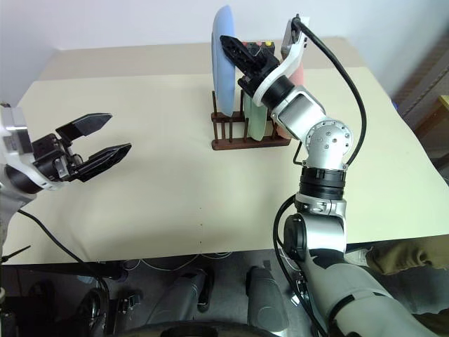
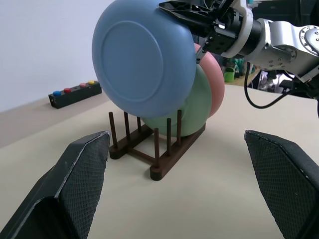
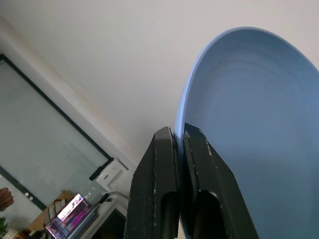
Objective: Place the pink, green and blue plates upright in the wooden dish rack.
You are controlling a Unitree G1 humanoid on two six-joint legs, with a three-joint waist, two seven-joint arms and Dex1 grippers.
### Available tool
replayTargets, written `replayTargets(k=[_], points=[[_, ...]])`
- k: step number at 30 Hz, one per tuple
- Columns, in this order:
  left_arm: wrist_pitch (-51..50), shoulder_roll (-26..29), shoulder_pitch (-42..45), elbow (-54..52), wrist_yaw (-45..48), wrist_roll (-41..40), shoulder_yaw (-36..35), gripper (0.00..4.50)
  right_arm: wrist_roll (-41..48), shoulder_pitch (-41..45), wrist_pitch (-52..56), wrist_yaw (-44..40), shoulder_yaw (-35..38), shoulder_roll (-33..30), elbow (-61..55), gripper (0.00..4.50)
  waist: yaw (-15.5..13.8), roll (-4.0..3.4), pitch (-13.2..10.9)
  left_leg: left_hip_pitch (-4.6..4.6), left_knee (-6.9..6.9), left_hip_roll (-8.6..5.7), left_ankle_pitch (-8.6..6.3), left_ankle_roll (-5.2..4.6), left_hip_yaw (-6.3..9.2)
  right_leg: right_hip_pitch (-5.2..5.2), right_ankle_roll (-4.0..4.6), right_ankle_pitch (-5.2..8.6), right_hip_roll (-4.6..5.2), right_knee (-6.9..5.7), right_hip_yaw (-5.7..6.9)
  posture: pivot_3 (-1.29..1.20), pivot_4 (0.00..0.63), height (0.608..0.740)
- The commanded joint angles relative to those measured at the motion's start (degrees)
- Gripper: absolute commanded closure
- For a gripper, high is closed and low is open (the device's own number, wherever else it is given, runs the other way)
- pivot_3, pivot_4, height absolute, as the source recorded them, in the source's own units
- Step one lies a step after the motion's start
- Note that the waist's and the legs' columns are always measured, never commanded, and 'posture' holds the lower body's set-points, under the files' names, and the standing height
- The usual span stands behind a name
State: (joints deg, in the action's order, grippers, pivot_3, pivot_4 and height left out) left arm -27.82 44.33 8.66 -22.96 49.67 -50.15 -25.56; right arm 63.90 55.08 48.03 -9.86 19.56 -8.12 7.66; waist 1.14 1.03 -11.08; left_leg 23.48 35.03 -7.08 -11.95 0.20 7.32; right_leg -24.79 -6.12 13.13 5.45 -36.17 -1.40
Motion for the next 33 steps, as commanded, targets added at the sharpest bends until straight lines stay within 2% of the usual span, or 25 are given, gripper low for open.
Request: replayTargets(k=[1, 9, 20, 23, 27, 30, 33], points=[[1.3, -0.1, 0.8, -0.6, -0.2, 0.2, -0.9, 0.09, 1.6, 0.4, 0.0, 0.8, 0.7, 0.6, -2.0, 4.50, 0.0, 0.00, 0.0, 0.00, 0.00, 0.00, 0.00, 0.00, 0.00, 0.00, 0.00, 0.00, 0.00, 0.00, 0.00, 0.00, 0.150, 0.740], [1.4, -0.2, 1.2, -0.3, -0.2, 0.6, -0.7, 0.09, 0.8, -0.9, 0.0, 1.8, 0.1, 1.2, -2.3, 4.50, 0.0, 0.00, 0.0, 0.00, 0.00, 0.00, 0.00, 0.00, 0.00, 0.00, 0.00, 0.00, -0.01, 0.00, 0.00, 0.00, 0.150, 0.740], [0.8, -0.1, 1.2, -0.4, -0.4, 0.6, -0.6, 0.09, -3.5, -4.2, -0.5, -0.9, -2.8, 0.5, -2.1, 4.50, 0.0, 0.00, 0.0, 0.00, 0.00, 0.00, 0.00, 0.00, 0.00, 0.00, 0.00, 0.00, -0.01, 0.00, 0.00, 0.00, 0.150, 0.740], [0.8, -0.1, 1.2, -0.5, -0.6, 0.6, -0.7, 0.00, -4.2, -4.3, -0.5, -1.6, -3.0, 0.5, -2.1, 3.64, 0.0, 0.00, 0.0, 0.00, 0.00, 0.00, 0.00, 0.00, 0.00, 0.00, 0.00, 0.00, -0.01, 0.01, 0.00, 0.00, 0.150, 0.740], [0.9, -0.1, 1.4, -0.5, -0.7, 0.8, -0.5, 0.00, -5.0, -4.0, -0.7, -2.8, -3.3, 0.4, -2.4, 1.64, 0.0, 0.00, 0.0, 0.00, 0.00, 0.00, 0.00, 0.00, 0.00, 0.00, 0.00, 0.00, -0.01, 0.00, 0.00, 0.00, 0.150, 0.740], [1.0, -0.2, 1.4, -0.6, -0.9, 0.9, -0.4, 0.00, -10.0, -3.9, -4.0, -6.6, -6.5, -1.4, -4.2, 0.09, 0.0, 0.00, 0.0, 0.00, 0.00, 0.00, 0.00, 0.00, 0.00, 0.00, 0.00, 0.00, -0.01, 0.01, 0.00, 0.00, 0.150, 0.740], [1.0, -0.2, 1.4, -0.7, -1.0, 0.8, -0.3, 0.00, -14.6, -3.9, -7.1, -10.2, -9.9, -2.9, -5.8, 0.04, 0.0, 0.00, 0.0, 0.00, 0.01, 0.00, 0.00, 0.00, -0.02, 0.00, 0.00, 0.00, -0.01, 0.01, 0.00, 0.00, 0.150, 0.740]])
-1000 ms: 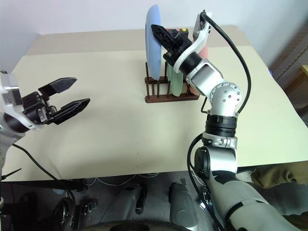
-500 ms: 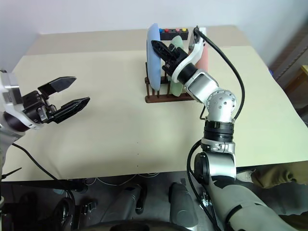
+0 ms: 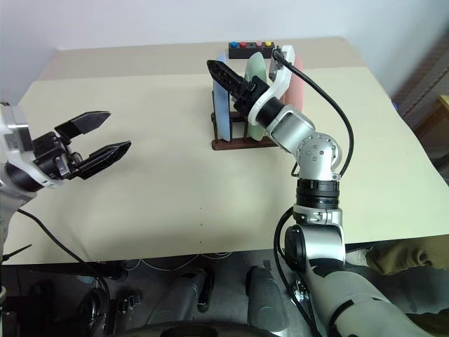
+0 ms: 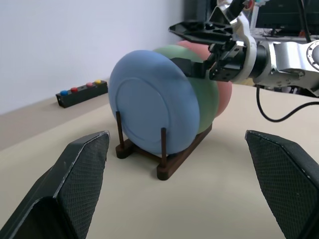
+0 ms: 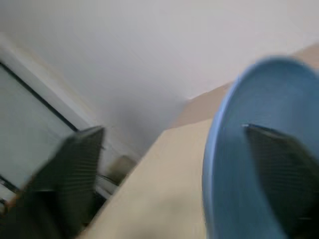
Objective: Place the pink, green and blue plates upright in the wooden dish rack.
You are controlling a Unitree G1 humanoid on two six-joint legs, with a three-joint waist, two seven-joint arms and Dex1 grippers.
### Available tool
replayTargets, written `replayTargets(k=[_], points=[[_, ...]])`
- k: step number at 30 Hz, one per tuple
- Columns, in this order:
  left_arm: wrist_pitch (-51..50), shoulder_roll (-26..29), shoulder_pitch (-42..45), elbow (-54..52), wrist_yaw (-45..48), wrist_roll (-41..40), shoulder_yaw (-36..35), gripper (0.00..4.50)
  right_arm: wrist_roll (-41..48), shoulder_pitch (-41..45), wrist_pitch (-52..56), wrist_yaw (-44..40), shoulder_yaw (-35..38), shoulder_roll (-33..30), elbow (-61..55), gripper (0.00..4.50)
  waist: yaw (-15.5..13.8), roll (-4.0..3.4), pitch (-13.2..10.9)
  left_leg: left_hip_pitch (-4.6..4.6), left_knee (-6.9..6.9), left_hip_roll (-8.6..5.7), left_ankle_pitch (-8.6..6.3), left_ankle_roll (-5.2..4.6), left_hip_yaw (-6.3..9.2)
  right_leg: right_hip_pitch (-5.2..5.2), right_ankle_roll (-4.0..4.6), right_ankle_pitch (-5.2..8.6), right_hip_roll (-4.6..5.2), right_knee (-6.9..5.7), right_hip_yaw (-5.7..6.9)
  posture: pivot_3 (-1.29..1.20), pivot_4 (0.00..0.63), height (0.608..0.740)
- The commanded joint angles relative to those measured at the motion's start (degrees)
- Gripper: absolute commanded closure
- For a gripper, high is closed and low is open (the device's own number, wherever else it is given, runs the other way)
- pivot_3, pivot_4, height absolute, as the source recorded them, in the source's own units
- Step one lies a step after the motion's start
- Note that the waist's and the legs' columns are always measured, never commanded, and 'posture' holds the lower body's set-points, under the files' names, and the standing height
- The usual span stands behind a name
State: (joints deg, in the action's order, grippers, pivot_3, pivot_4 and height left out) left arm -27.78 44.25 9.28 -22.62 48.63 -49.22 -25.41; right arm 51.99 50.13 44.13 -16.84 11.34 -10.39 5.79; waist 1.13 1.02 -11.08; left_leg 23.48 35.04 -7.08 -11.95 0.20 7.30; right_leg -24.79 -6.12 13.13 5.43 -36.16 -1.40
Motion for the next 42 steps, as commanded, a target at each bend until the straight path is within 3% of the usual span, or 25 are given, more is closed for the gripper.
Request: replayTargets(k=[1, 8, 15, 23, 28, 33, 42], points=[[1.0, -0.1, 0.8, -1.0, 0.0, -0.1, -0.4, 0.00, -2.5, 1.2, -3.3, -3.3, -1.4, -0.3, -3.9, 0.04, 0.0, 0.01, 0.0, 0.00, 0.00, 0.00, 0.00, 0.00, 0.00, 0.00, 0.00, 0.00, 0.00, 0.00, 0.00, 0.00, 0.150, 0.740], [0.9, 0.2, 0.9, -1.1, 0.2, -0.3, -0.5, 0.00, -5.4, 2.2, -5.6, -5.7, -2.0, -0.5, -3.9, 0.04, 0.0, 0.01, 0.0, 0.00, 0.00, 0.01, 0.00, 0.00, 0.00, 0.00, 0.00, 0.00, 0.00, 0.00, 0.00, 0.00, 0.150, 0.740], [0.9, 0.3, 1.2, -0.8, 0.2, -0.1, -0.3, 0.00, -1.6, 4.2, -9.1, -10.3, 2.9, -1.0, -5.2, 0.04, 0.0, 0.00, 0.0, 0.00, 0.00, 0.01, 0.00, 0.00, 0.01, 0.00, 0.00, 0.00, -0.01, 0.00, 0.00, 0.00, 0.150, 0.740], [0.5, 3.0, -0.4, 1.0, 5.5, 0.5, -0.5, 0.00, -4.9, -3.1, -13.0, -38.2, -1.2, -17.5, -9.5, 0.04, -0.3, 0.02, 0.0, 0.00, 0.02, 0.00, -0.03, -0.04, 0.01, 0.11, -0.01, 0.00, -0.03, 0.11, 0.07, 0.00, 0.150, 0.740], [3.5, 4.2, -3.1, 4.6, 10.0, 4.2, -0.5, 0.00, -8.3, -8.5, -15.9, -50.9, -2.4, -27.2, -9.3, 0.04, 0.0, -0.04, 0.0, -0.02, 0.03, 0.05, -0.03, -0.04, -0.05, 0.10, 0.00, 0.01, 0.02, 0.10, 0.03, 0.00, 0.150, 0.740], [8.4, 3.5, -5.8, 6.0, 12.4, 9.5, 1.0, 0.00, -11.3, -15.2, -19.5, -58.0, -2.2, -32.2, -7.1, 0.04, -0.5, -0.03, 0.0, -0.01, 0.06, 0.06, -0.04, -0.05, -0.05, 0.16, 0.04, 0.03, 0.07, 0.19, 0.04, 0.00, 0.150, 0.740], [10.0, 3.2, -8.9, 5.1, 14.9, 9.7, 0.6, 0.00, -13.7, -18.6, -22.9, -59.0, -2.3, -31.7, -8.0, 0.04, -0.5, -0.04, 0.0, 0.00, 0.06, 0.07, -0.06, -0.04, -0.05, 0.17, 0.17, 0.10, 0.09, 0.21, 0.02, 0.00, 0.150, 0.740]])
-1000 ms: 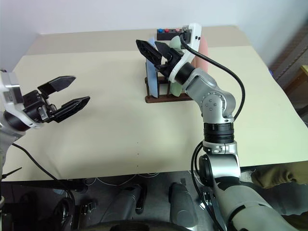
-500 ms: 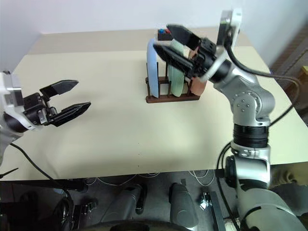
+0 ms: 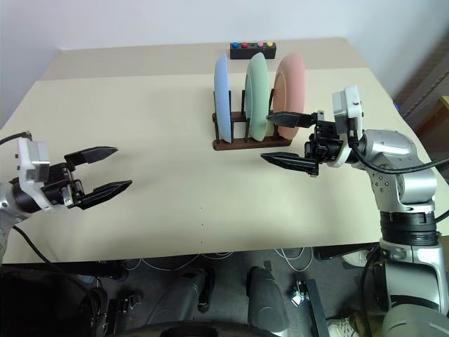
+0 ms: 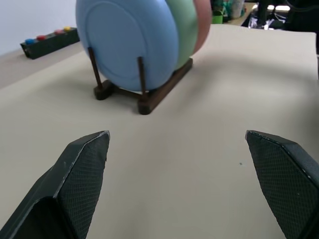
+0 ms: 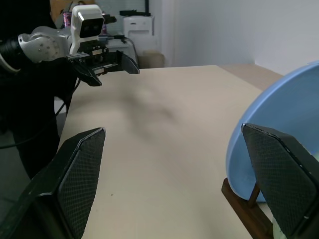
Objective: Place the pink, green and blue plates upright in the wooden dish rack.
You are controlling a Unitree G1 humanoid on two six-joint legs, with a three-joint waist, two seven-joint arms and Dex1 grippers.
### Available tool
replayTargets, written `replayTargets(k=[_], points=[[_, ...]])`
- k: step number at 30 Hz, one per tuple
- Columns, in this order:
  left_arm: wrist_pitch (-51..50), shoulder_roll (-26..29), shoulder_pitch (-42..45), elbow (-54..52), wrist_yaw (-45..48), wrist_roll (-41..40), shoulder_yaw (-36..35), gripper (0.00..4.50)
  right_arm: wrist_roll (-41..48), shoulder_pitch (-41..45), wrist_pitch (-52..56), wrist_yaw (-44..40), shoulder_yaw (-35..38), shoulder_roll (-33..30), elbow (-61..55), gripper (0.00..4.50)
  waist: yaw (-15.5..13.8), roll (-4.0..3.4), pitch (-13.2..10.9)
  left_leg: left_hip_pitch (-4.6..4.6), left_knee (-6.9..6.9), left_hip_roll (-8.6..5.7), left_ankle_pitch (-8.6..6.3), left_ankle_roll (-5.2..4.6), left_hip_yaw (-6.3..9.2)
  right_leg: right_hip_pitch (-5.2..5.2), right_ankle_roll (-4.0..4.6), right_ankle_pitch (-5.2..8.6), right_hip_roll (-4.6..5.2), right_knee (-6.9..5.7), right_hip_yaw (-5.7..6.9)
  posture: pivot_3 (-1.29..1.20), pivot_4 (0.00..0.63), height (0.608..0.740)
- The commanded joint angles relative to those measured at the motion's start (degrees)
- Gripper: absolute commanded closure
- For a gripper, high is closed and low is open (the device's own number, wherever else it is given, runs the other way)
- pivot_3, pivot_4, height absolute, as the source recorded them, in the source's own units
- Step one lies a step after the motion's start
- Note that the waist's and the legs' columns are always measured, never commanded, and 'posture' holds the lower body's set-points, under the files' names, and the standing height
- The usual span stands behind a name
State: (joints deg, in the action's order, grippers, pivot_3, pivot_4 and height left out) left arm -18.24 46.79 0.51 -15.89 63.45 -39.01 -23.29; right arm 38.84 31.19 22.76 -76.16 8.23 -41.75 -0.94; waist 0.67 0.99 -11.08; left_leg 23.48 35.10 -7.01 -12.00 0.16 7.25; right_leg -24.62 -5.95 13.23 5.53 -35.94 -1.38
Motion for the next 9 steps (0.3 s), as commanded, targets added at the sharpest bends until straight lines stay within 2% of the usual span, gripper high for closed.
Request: replayTargets(k=[1, 9], points=[[0.3, 0.7, -0.1, -1.8, 0.3, -0.9, -1.6, 0.00, -0.8, 0.5, -1.9, 0.4, 0.9, -0.2, -0.7, 0.04, 0.0, 0.00, 0.0, 0.00, 0.00, 0.00, 0.00, 0.00, 0.00, 0.00, 0.00, 0.00, 0.00, 0.00, 0.00, 0.00, 0.150, 0.740], [-0.2, 0.4, 2.4, -0.3, 1.6, -0.8, 1.5, 0.00, -1.9, -1.3, -3.4, 1.1, 1.0, 0.2, -0.9, 0.04, -0.1, 0.00, 0.0, 0.00, 0.00, 0.00, 0.00, 0.00, 0.01, 0.01, -0.03, -0.01, 0.00, 0.00, 0.02, 0.00, 0.150, 0.740]])
